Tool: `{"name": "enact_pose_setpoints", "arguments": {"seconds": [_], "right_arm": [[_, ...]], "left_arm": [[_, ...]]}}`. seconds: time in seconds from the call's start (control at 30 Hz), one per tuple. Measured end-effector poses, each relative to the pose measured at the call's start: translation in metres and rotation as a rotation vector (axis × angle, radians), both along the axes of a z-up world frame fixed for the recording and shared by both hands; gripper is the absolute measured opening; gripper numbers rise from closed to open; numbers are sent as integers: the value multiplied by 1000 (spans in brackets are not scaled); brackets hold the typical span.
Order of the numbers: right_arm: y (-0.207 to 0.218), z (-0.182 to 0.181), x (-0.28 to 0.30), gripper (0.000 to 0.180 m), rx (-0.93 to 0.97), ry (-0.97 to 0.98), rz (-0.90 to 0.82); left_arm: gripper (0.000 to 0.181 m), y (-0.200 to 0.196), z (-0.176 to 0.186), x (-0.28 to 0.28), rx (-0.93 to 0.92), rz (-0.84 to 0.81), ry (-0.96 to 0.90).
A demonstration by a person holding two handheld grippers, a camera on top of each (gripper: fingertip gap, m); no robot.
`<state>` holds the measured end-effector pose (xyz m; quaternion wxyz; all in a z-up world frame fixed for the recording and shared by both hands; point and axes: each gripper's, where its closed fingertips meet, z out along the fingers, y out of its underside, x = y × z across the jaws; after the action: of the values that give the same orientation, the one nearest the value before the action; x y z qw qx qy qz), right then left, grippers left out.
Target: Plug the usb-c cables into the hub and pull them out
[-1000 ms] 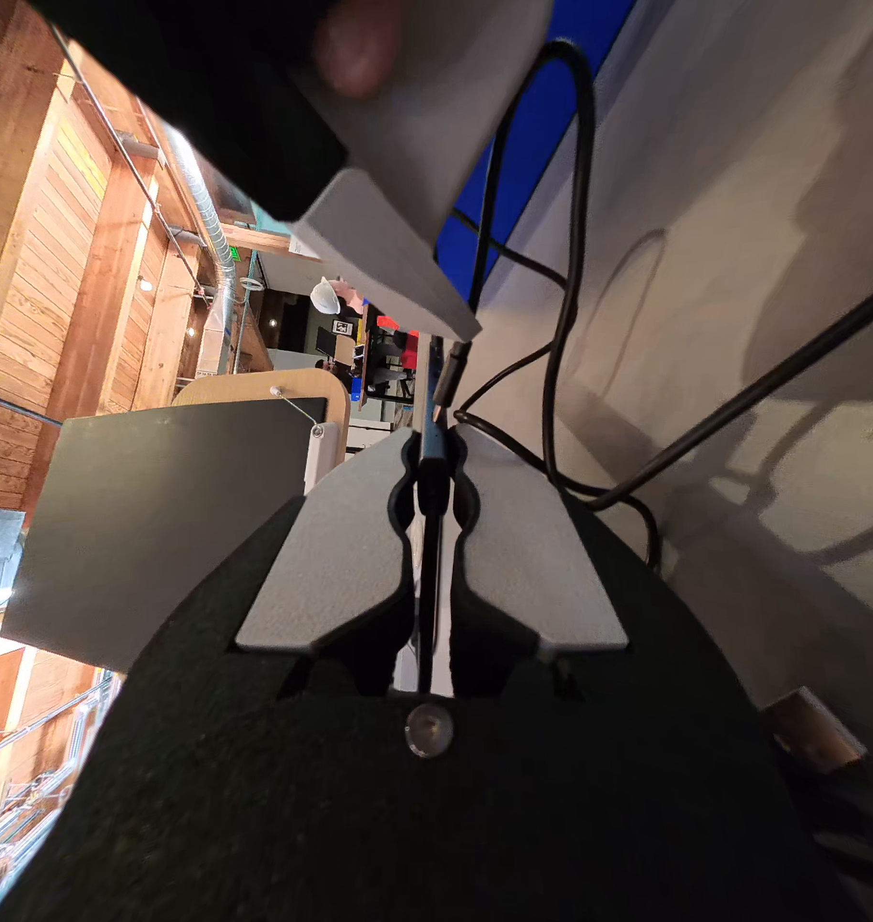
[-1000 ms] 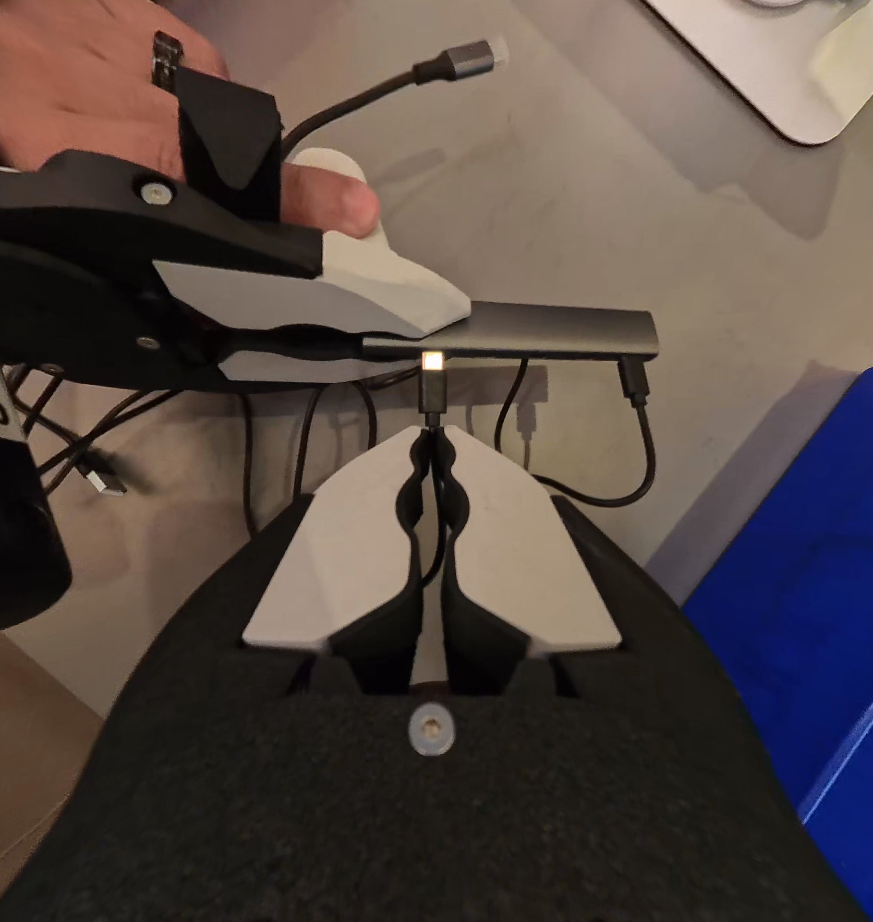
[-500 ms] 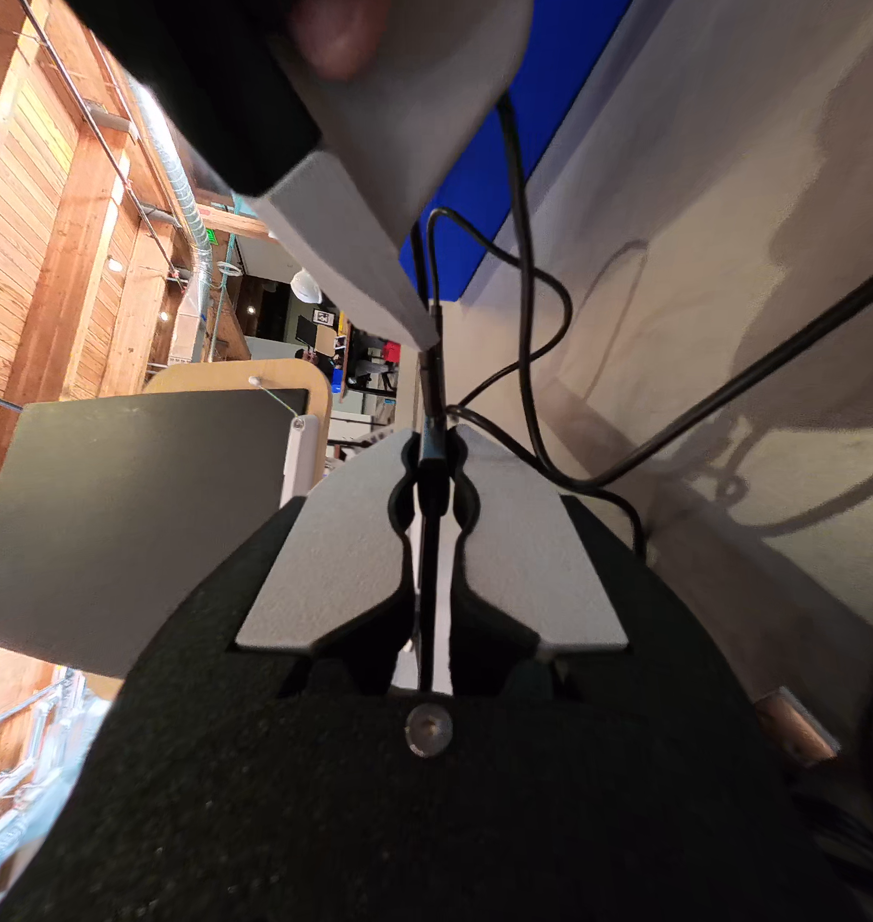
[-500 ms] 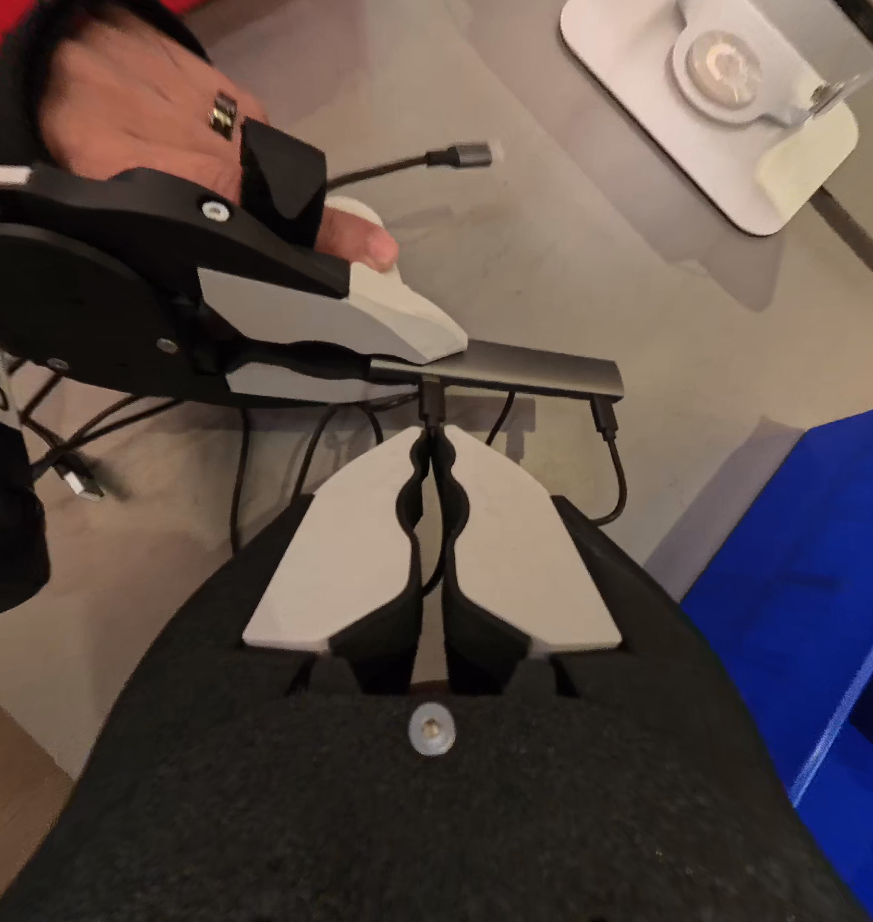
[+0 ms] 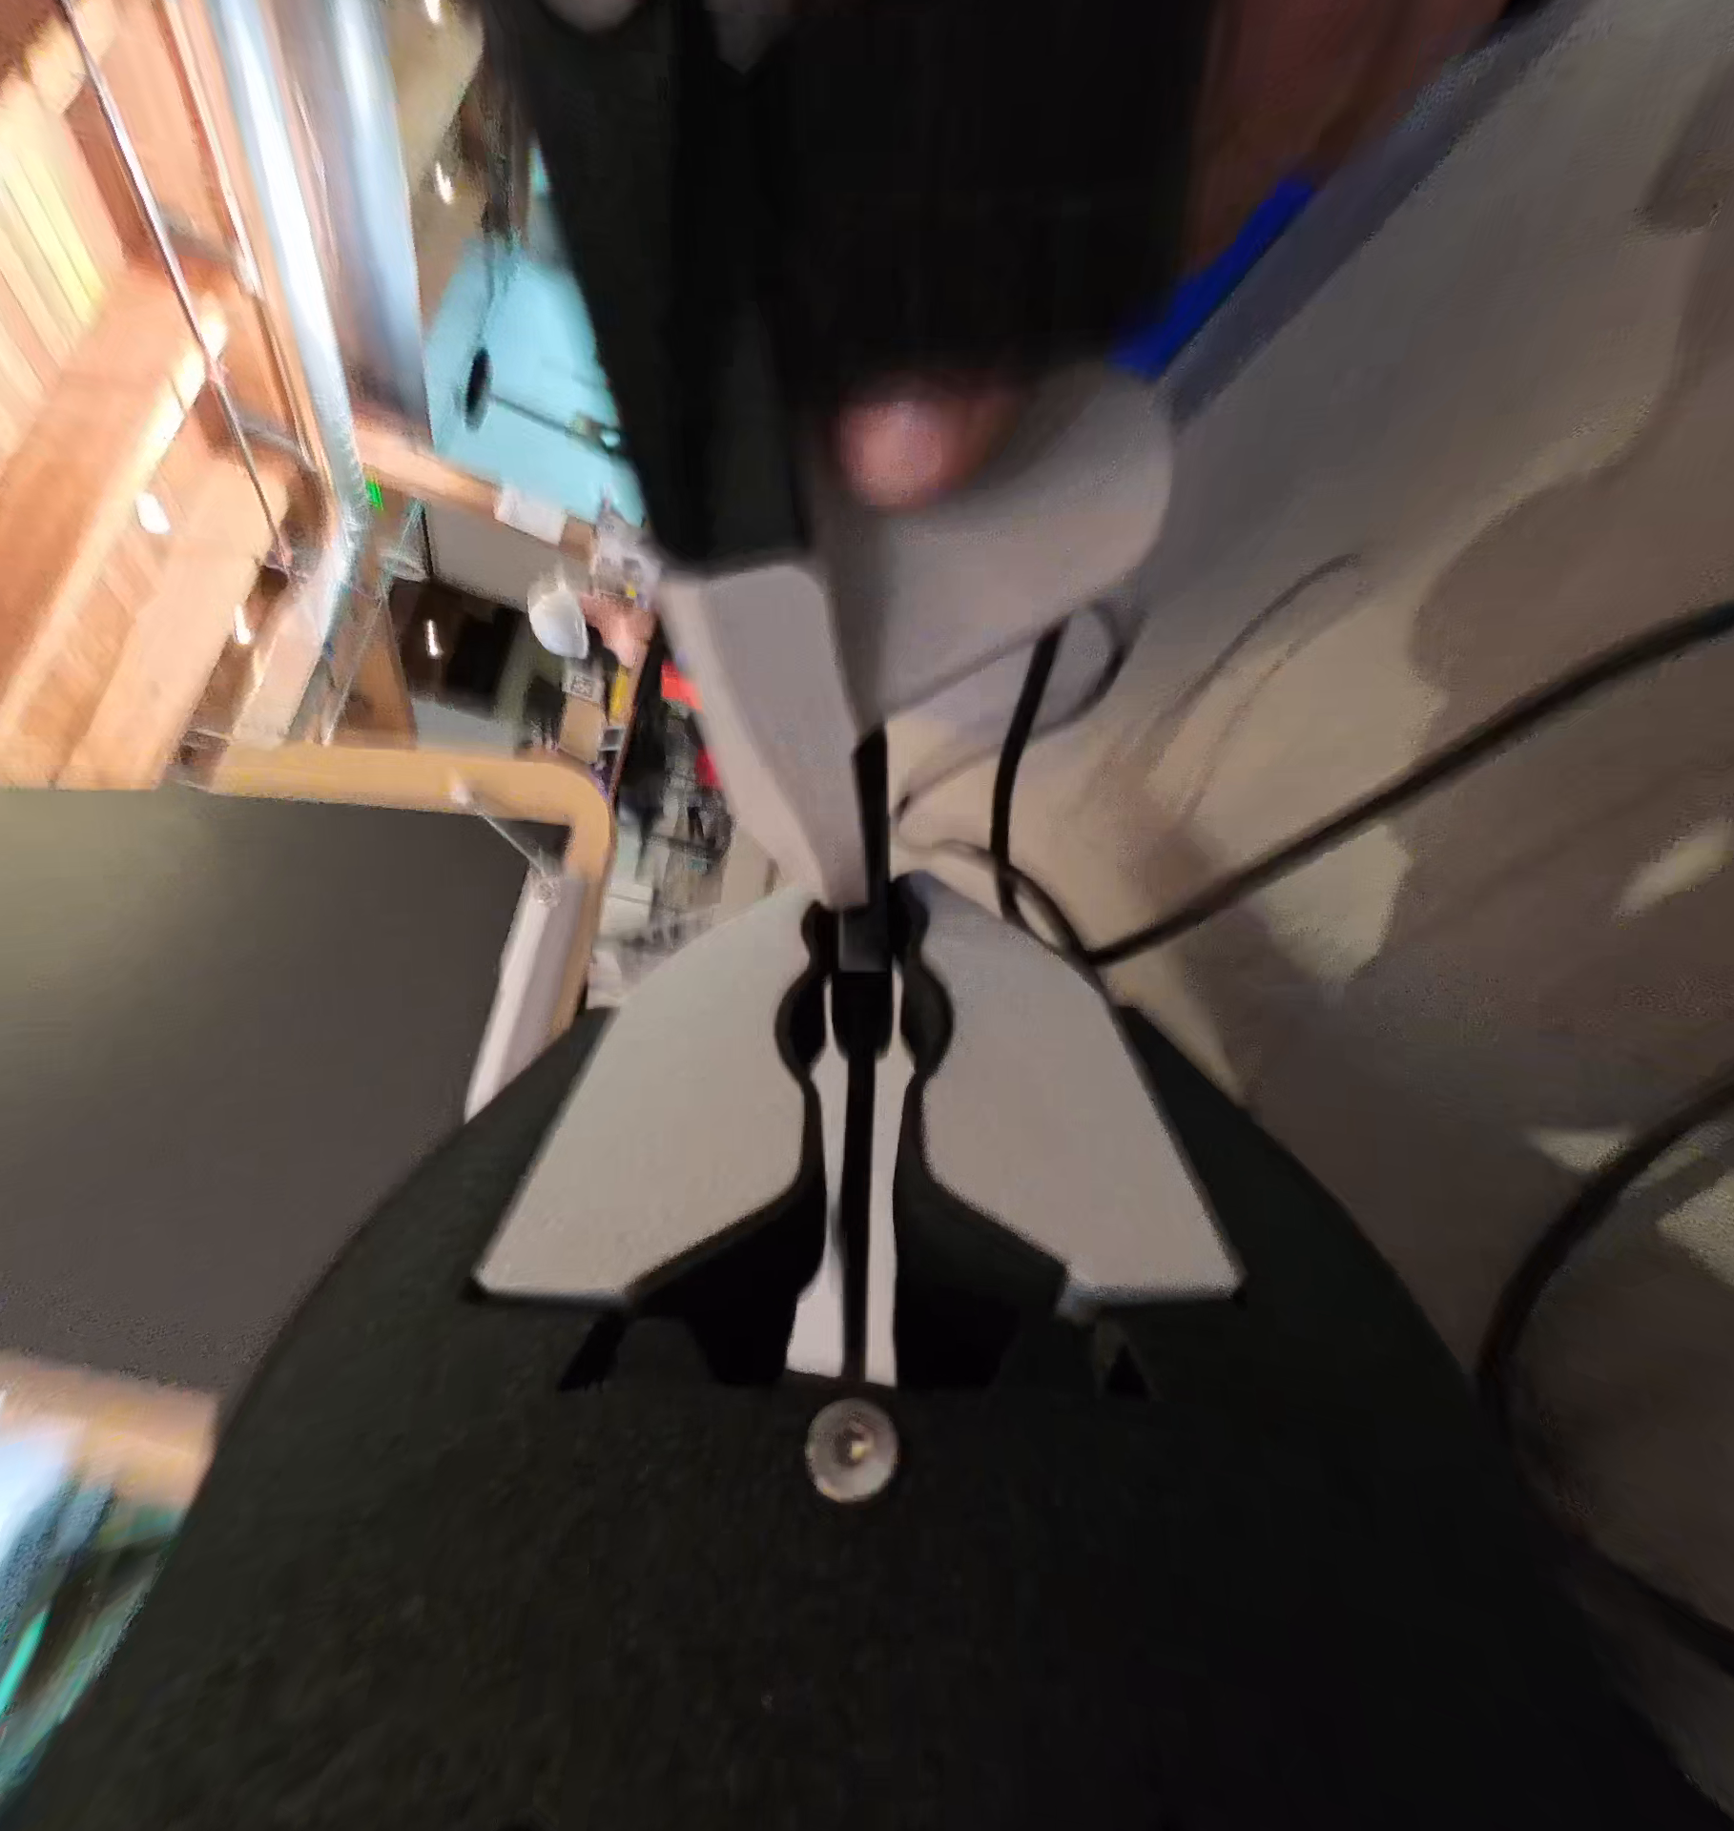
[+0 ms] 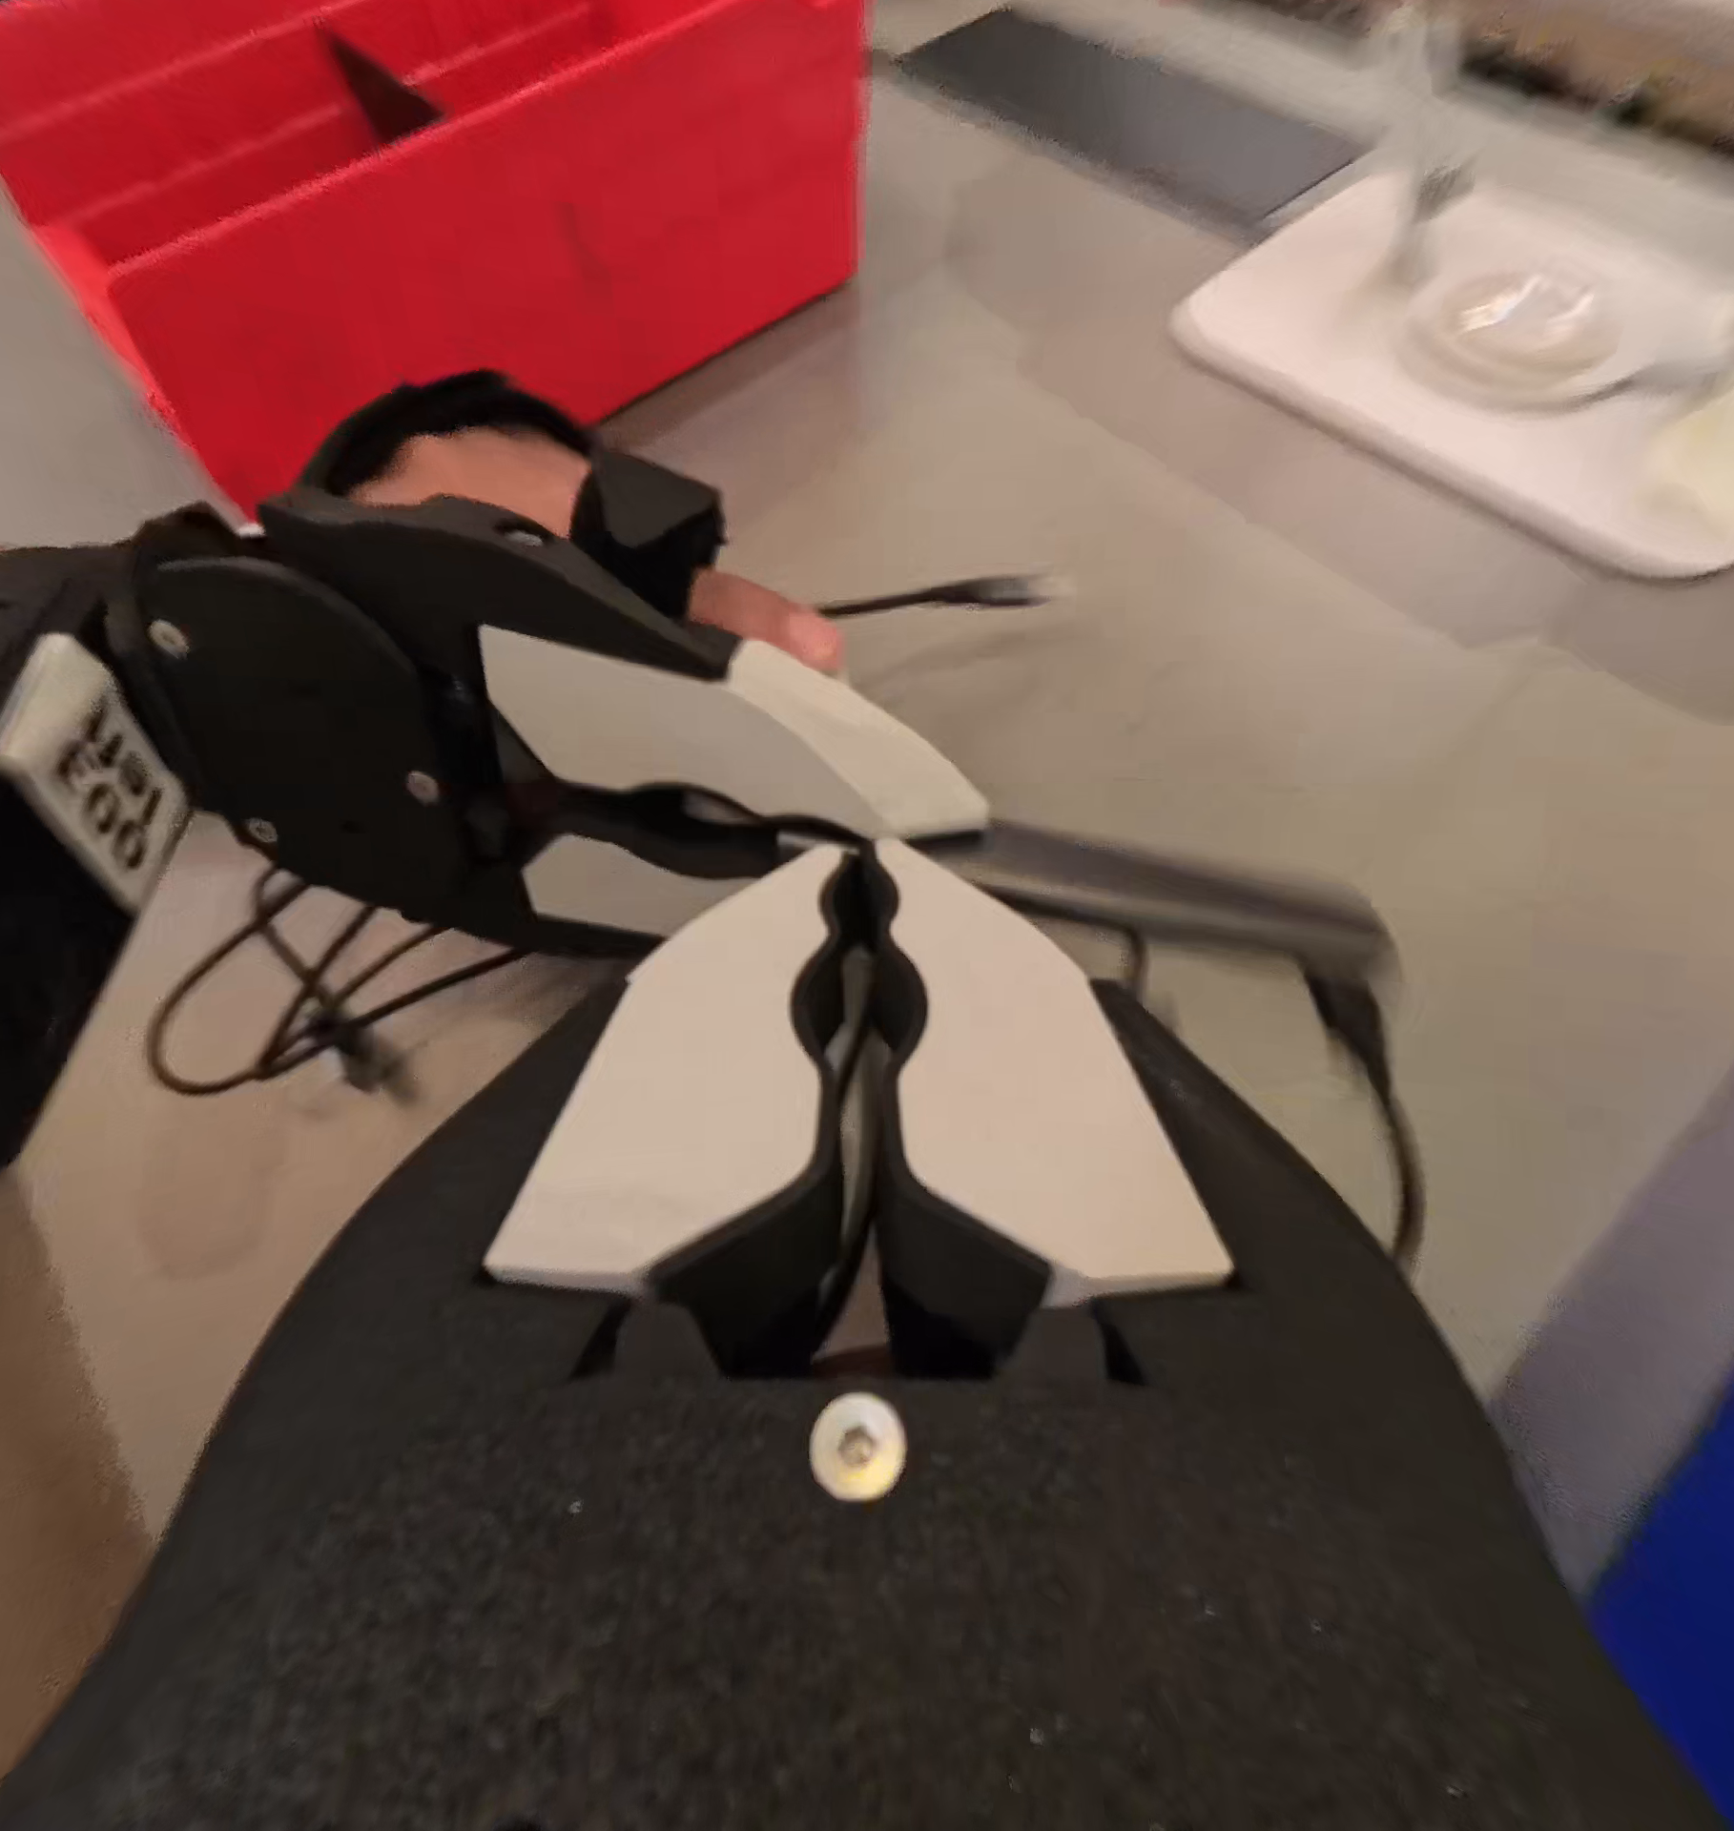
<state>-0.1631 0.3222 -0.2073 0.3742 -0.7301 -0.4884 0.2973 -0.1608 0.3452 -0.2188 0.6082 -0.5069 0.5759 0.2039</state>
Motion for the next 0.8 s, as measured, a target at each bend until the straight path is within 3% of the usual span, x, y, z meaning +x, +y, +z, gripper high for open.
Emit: {"name": "enact_pose_setpoints", "arguments": {"seconds": [0.03,0.1,0.17,0.3,0.67,0.8], "right_arm": [[1,-2,-2,0,26,-11,-13],[7,6,-1,0,143,-24,-51],[3,14,1,0,106,-14,-34],[11,34,15,0,113,32,-71],[11,6,3,25,166,-10,-123],[16,4,1,9,245,-24,-174]], "left_arm": [[9,6,-4,-5,-10,94,28],[10,9,6,-7,69,84,30],[10,11,9,-10,7,105,-57],[9,13,8,-17,5,122,-50],[10,19,3,-26,-29,182,-45],[9,17,3,-25,-34,168,-49]]}}
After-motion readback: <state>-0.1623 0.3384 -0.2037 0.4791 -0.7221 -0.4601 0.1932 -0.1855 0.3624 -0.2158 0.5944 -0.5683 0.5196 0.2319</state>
